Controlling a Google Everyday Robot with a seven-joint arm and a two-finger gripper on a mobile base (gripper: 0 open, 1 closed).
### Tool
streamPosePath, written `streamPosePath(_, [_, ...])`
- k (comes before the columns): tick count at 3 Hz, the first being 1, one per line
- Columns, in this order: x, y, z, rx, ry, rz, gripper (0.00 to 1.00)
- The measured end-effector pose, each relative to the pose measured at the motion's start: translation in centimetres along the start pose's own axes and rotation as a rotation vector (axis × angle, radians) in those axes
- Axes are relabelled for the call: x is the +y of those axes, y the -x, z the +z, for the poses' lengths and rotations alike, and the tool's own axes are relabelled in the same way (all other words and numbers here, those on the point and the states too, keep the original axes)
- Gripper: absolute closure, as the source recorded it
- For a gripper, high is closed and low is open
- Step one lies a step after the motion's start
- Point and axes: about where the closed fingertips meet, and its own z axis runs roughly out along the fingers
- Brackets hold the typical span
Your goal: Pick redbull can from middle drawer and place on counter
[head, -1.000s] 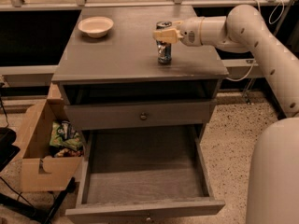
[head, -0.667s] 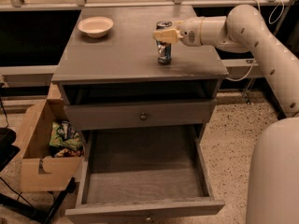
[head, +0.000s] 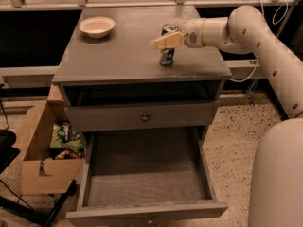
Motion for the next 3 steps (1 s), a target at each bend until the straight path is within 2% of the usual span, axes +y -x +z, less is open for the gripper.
streamPosePath(1, [0.0, 0.0, 0.0, 0.0, 0.0, 0.0, 0.0])
streamPosePath(2, [0.1, 1.8, 0.3, 0.044, -0.001, -0.032, 0.0])
streamPosePath(3, [1.2, 6.0, 1.3, 0.162, 0.004, -0.122, 0.0])
